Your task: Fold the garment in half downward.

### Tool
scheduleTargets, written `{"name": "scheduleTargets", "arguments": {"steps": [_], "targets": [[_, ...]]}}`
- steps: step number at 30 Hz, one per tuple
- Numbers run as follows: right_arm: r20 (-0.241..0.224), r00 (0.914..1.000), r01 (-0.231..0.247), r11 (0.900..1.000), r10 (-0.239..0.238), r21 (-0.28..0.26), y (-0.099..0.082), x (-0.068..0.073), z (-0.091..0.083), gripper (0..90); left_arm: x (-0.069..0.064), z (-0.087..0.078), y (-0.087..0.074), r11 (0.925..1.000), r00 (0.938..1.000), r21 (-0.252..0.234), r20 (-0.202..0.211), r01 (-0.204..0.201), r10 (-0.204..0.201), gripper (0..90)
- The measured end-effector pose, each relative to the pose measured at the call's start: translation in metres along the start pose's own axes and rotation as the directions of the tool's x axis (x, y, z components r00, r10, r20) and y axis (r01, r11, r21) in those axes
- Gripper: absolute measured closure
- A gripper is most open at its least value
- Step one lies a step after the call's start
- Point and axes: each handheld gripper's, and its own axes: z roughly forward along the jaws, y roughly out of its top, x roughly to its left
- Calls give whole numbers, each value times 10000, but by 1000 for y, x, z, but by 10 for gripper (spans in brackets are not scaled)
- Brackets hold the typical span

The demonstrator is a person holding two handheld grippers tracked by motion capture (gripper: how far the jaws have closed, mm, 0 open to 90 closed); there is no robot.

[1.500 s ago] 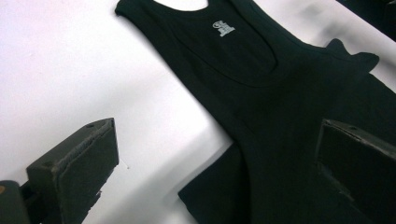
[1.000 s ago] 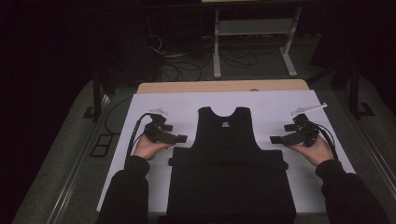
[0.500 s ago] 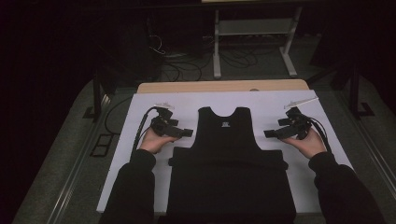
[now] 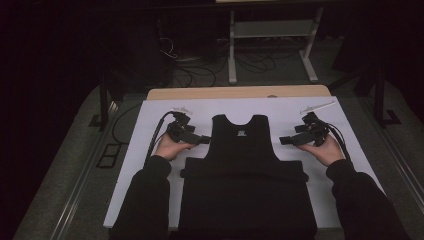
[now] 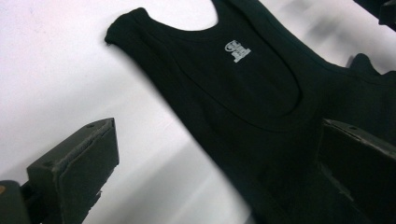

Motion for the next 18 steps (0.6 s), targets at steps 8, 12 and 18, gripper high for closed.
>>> {"name": "scheduleTargets", "arguments": {"steps": [8,12,18], "targets": [[79,9999,-140,9999,140,-19,9,-5,7,0,3,9,3,9999,9999,-76,-77,120,-121,0],[117,9998,-149,9999,149,-33,14,-6,10,0,4,13,2,9995,9996,-171,-68,267,-268,0],[67,9999,-110,9999,110,13,22,-2,19,0,4,20,2,9991,9993,-218,-105,354,-357,0]]}}
